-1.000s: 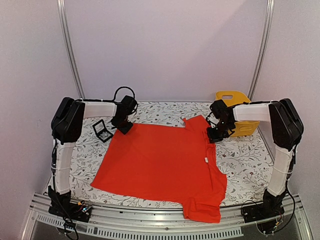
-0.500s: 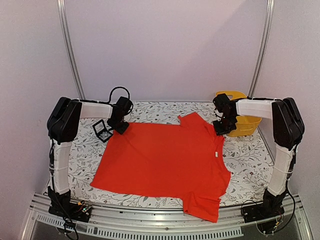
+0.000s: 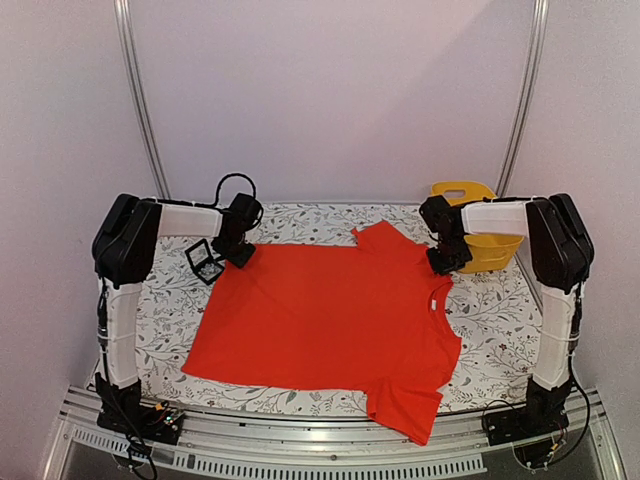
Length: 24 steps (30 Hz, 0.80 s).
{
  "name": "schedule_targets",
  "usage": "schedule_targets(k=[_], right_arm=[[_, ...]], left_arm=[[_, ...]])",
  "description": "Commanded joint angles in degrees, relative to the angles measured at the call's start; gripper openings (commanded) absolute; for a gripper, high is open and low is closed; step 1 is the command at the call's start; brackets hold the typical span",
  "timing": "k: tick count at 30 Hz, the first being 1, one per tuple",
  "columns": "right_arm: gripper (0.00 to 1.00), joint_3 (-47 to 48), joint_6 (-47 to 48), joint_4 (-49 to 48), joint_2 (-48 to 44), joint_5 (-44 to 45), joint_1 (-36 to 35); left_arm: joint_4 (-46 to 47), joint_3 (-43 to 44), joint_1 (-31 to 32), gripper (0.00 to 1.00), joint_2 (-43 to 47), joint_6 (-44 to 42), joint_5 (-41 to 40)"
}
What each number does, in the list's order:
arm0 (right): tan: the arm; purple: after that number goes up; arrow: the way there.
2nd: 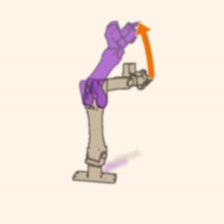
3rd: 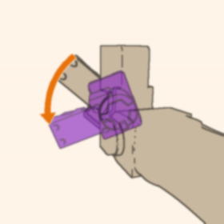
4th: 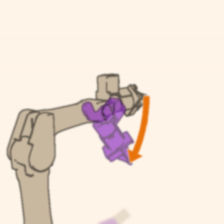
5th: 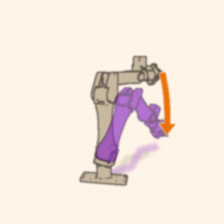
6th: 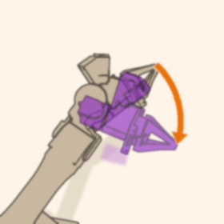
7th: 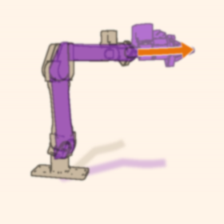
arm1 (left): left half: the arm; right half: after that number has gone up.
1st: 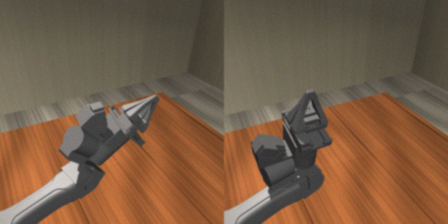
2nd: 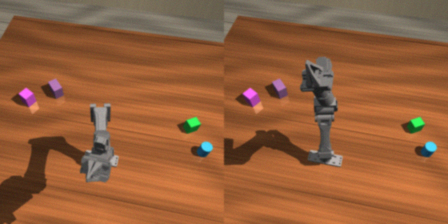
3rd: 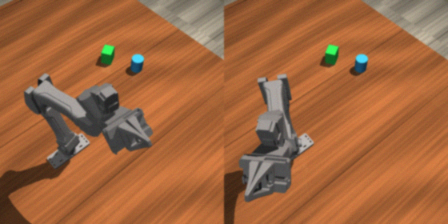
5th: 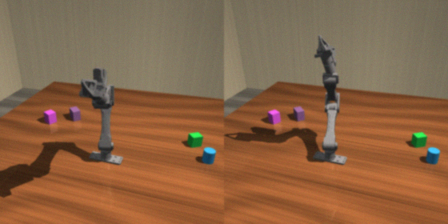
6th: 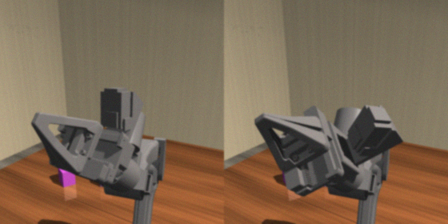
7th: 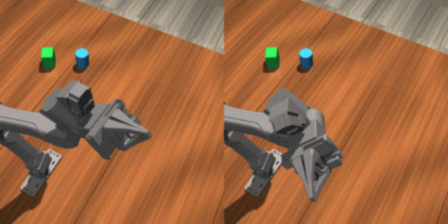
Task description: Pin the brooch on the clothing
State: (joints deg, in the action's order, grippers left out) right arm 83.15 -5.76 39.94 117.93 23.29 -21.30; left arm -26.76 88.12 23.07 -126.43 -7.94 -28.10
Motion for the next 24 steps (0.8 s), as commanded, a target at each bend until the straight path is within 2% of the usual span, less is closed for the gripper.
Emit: schedule_targets(k=[1, 8, 12, 14, 20, 24], right_arm=[[0.26, 4.05, 0.83, 0.14, 1.14, -1.13, -0.26], [0.37, 9.16, 0.89, 3.52, -3.16, -2.35, -4.94], [0.36, 4.55, -1.59, 4.34, -8.67, -7.49, -7.97], [0.32, -1.35, -4.02, 3.89, -12.52, -10.86, -9.6], [0.0, -17.27, -13.76, 5.2, -23.95, -19.81, -14.45], [0.0, -23.85, -21.89, 8.6, -29.4, -22.62, -22.16]], left_arm=[[-7.8, -2.7, -1.69, 0.5, -1.76, 0.12, 1.57], [-5.04, -2.64, -1.04, 0.52, 5.52, -0.6, 4.7], [-4.85, -3.16, 0.06, 0.54, 10.53, -0.49, 4.85], [-4.88, -4.57, 1.09, 0.54, 13.6, 0.01, 4.78], [-5.43, -12.13, 5.23, 0.53, 19.6, 3.59, 5.05], [-7.61, -16.12, 10.02, 0.53, 20.44, 5.05, 3.18]])
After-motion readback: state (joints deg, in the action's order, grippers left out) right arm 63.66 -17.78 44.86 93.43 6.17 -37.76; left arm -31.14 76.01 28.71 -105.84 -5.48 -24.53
